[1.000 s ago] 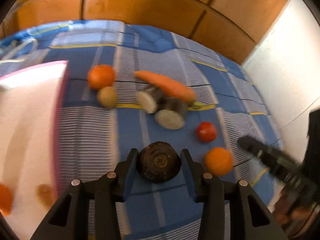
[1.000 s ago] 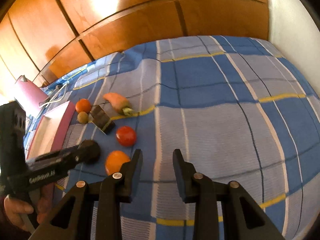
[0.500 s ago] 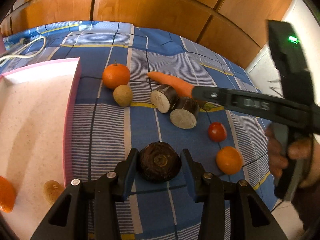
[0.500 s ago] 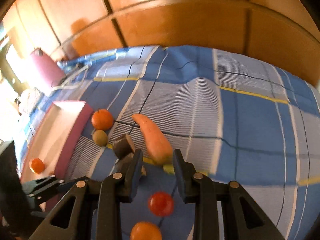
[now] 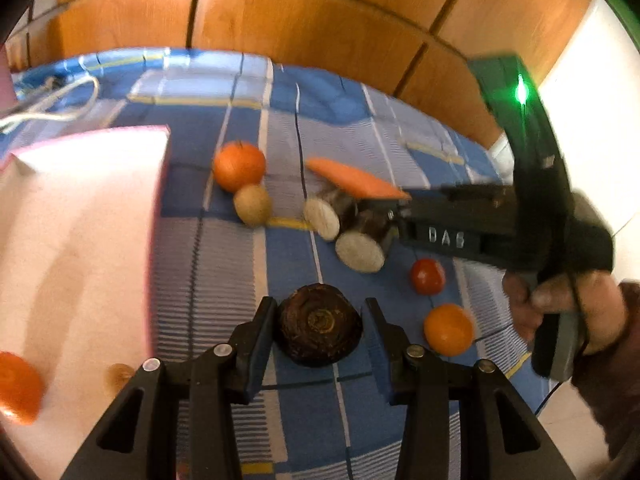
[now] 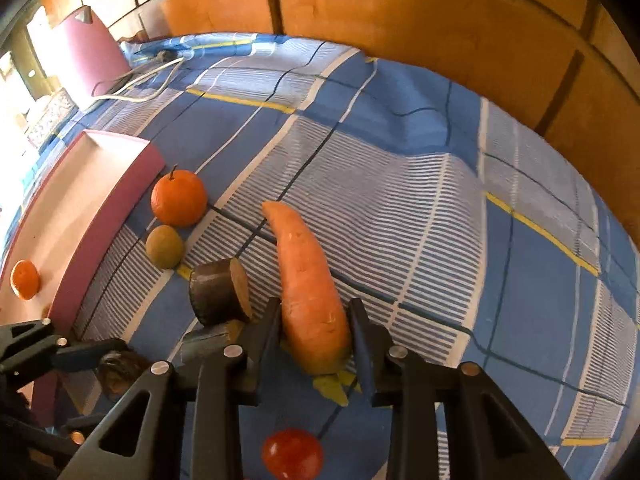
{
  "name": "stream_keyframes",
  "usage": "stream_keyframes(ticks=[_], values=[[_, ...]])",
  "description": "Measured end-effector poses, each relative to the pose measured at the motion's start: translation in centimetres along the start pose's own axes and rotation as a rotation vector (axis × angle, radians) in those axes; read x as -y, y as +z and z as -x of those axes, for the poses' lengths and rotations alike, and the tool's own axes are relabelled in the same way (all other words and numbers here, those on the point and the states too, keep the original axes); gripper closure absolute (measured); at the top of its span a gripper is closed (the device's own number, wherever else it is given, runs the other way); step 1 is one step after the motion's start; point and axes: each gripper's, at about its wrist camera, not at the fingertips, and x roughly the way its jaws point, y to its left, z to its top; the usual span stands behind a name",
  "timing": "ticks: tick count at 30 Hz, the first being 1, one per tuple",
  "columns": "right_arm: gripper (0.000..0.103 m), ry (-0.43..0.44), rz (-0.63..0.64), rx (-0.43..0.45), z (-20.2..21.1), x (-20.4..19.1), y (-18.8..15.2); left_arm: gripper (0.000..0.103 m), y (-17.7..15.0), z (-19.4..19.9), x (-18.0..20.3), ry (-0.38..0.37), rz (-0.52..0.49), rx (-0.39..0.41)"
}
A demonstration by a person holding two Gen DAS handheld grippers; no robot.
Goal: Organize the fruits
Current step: 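Place the dark fruit in the tray with the left tool while the right tool grasps the carrot, then lower the carrot into the tray and open the right tool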
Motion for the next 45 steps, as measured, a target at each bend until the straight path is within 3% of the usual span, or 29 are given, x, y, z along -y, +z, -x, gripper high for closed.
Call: stream_keyframes(ticks=[6, 13, 16, 17, 34, 45], values=[[0.072, -0.028, -0.017, 0.051, 2.2, -0.2, -0.7, 0.06, 1.0, 5.1, -2.6, 0.058, 0.075, 0.097], [0.072, -0.078, -0.022, 0.058, 2.9, -1.0, -1.8, 0.056, 0.2, 8.5, -8.3, 0.279, 0.156, 0.116], [0.072, -0.083, -0.06, 0.067, 3.6, -0.9, -2.5, 0.039, -0.8, 9.9, -9.5, 0.296, 0.188, 0.135], [0.072, -0.085, -0.071, 0.071, 3.8, -1.0, -2.8, 0.038, -1.1, 10.3, -9.4, 0.304, 0.189, 0.145], [0.073, -0.075, -0.129, 0.203, 9.5, -3.3, -4.6, 0.038, -4.2, 13.3, -8.2, 0.311, 0.169, 0.174], [0.073, 0.034, -0.045, 0.264, 11.1, -9.2, -2.6, 0.038, -5.2, 14.3, -9.5, 0.32, 0.198, 0.184]])
